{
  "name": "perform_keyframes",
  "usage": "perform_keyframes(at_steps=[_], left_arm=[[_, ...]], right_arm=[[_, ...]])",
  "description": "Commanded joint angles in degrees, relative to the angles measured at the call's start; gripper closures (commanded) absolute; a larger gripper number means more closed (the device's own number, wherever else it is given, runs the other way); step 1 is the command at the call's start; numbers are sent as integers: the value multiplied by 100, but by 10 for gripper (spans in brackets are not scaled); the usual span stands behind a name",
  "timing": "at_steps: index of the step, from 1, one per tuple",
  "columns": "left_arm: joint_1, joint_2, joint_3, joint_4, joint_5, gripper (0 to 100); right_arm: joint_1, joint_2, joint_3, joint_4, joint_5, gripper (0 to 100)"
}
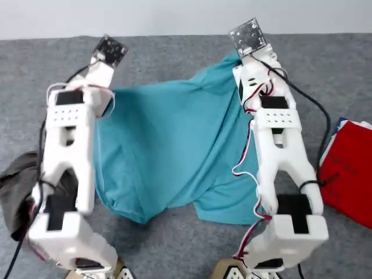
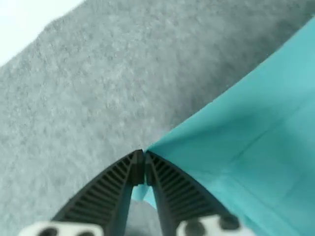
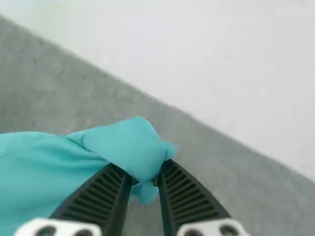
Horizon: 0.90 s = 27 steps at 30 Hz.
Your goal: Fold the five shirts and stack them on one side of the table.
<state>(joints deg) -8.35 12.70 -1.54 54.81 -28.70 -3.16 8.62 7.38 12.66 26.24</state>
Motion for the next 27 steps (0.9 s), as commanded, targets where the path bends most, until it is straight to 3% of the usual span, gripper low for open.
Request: perform_keyframes(at_steps=[1,6,15,22,27], left_arm=[[-53,396,-1007,229,70,973],[-79,703,-1701,818,70,858],[-167,712,-2826,1925,35,844],[211,712,-3160,3965,-132,865],[448,686,-3002,4589,-273,906]], right_arm=[[-13,84,-62,-567,-18,954],[13,207,-62,-558,-44,847],[31,-48,-62,-400,-26,845],[4,-725,-62,1789,-53,847],[-13,-1314,-62,2993,-53,847]])
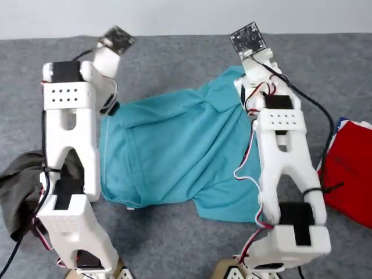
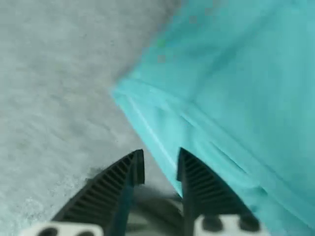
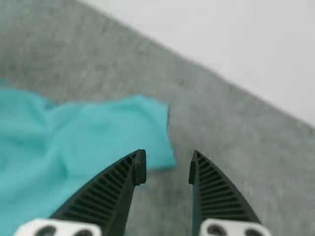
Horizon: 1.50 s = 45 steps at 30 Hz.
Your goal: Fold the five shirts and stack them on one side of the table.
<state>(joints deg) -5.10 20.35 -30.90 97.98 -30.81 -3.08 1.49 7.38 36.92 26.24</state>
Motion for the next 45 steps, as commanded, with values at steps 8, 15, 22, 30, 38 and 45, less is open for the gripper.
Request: perform_keyframes(at_steps=[8,15,22,30,38,45], left_arm=[[721,-1213,1886,264,-70,867],[1600,-2084,3811,255,-79,842],[2092,-2127,4769,202,-79,812],[2075,-2127,5569,-527,-79,812],[1670,-2127,5657,-1178,-79,972],[580,-2136,5235,-1099,-466,994]], right_arm=[[-4,-1174,-62,2229,-53,846],[22,-1508,-35,3670,-62,846],[251,-1666,-18,4347,-70,846],[453,-1895,-18,4620,-70,846],[426,-2026,-18,4646,-70,846],[418,-2114,-18,4646,-70,847]])
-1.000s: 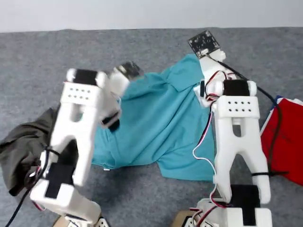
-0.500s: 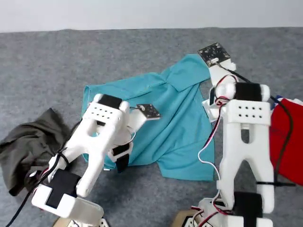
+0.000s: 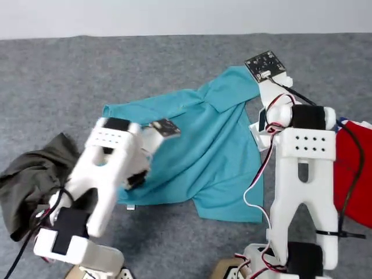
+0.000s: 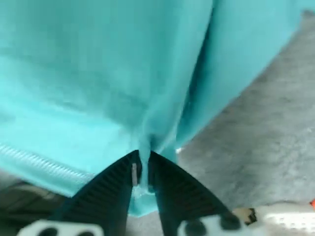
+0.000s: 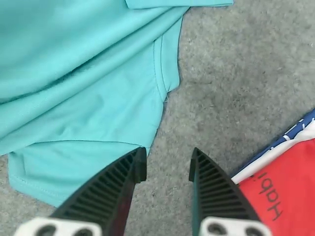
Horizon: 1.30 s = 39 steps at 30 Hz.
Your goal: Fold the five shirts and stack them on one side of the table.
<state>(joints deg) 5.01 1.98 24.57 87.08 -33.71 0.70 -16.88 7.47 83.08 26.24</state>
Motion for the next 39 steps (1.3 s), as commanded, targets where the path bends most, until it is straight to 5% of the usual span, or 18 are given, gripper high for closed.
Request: perform_keyframes(at_steps=[1,9,19,32,39], left_arm=[[-598,-299,-400,-9,-237,994],[-1319,-290,-954,-448,-484,980],[-1538,-290,-936,-1222,-484,796],[-1512,-1011,-1165,862,-1442,841],[-1108,-985,-971,1125,-2470,841]], right_arm=[[40,-277,-26,31,-70,847],[31,-242,-26,40,-70,847],[-163,-426,607,101,-70,847],[-127,-1121,730,989,-53,846],[-110,-1138,1459,998,-70,847]])
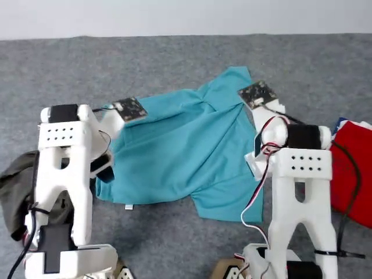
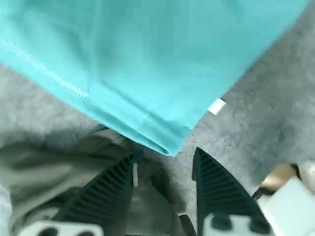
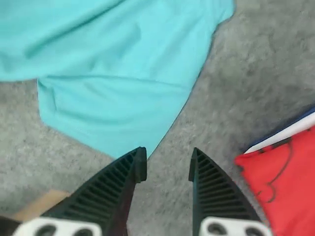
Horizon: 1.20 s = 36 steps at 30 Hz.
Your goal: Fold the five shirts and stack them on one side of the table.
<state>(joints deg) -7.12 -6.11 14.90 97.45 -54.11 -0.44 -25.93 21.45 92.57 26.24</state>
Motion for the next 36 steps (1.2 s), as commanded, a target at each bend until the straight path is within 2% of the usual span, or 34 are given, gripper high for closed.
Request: perform_keyframes(at_steps=[1,8,13,18,24,31,36], left_arm=[[123,-141,101,79,-642,841],[-26,255,998,-862,-2163,838],[-62,721,1367,-1705,-2708,837],[-185,1152,1358,-2022,-3086,836],[-431,1284,1367,-1943,-3446,819],[-422,1266,1349,-1169,-3464,805],[-501,1266,1349,-1284,-3464,804]], right_arm=[[4,-233,114,48,-70,847],[365,-189,114,-57,-62,847],[1042,-180,114,-84,-62,847],[1376,-180,114,-84,-62,847],[1376,-171,114,-171,-62,847],[1367,-171,114,-295,-220,847],[1367,-171,114,-295,-220,847]])
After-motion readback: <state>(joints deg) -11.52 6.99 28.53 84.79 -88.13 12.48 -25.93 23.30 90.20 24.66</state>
